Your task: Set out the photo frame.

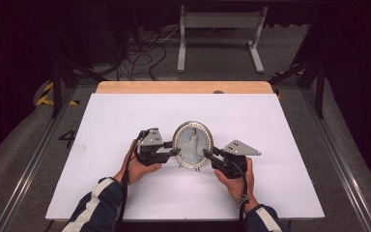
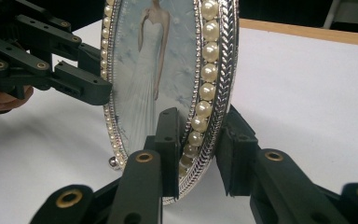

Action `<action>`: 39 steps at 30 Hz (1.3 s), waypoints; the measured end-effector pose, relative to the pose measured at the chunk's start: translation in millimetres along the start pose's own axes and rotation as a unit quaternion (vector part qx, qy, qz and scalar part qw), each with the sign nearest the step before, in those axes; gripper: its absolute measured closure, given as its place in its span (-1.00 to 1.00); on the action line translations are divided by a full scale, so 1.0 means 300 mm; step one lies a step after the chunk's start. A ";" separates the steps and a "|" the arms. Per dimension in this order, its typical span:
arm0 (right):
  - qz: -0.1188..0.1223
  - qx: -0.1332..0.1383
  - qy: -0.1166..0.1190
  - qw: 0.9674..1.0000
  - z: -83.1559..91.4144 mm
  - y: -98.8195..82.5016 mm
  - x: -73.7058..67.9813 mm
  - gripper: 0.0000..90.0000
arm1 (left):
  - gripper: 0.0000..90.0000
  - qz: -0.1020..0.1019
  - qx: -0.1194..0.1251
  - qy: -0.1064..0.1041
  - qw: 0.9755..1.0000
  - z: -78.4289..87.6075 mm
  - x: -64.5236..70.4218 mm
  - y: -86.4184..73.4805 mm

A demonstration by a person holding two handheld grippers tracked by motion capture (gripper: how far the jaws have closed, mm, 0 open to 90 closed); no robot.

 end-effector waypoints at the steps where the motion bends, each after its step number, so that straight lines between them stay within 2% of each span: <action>1: 0.000 -0.001 0.002 1.000 -0.001 0.000 0.001 0.59 | 0.48 -0.002 -0.002 0.002 1.000 0.001 0.000 -0.001; 15: -0.001 -0.010 0.014 1.000 -0.022 0.009 0.009 0.51 | 0.48 0.005 -0.003 0.021 1.000 0.012 0.022 -0.009; 39: 0.012 -0.015 0.016 1.000 -0.041 0.019 0.005 0.42 | 0.43 -0.006 -0.016 0.035 0.999 0.023 0.041 -0.021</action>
Point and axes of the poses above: each handheld gripper's, and its own axes: z roughly backward along the jaws, y roughly out of its top, x roughly to its right, the point moved 5 cm from there along -z, roughly forward along the jaws, and after that the axes turned 4 degrees about -x, right-handed, at the moved point
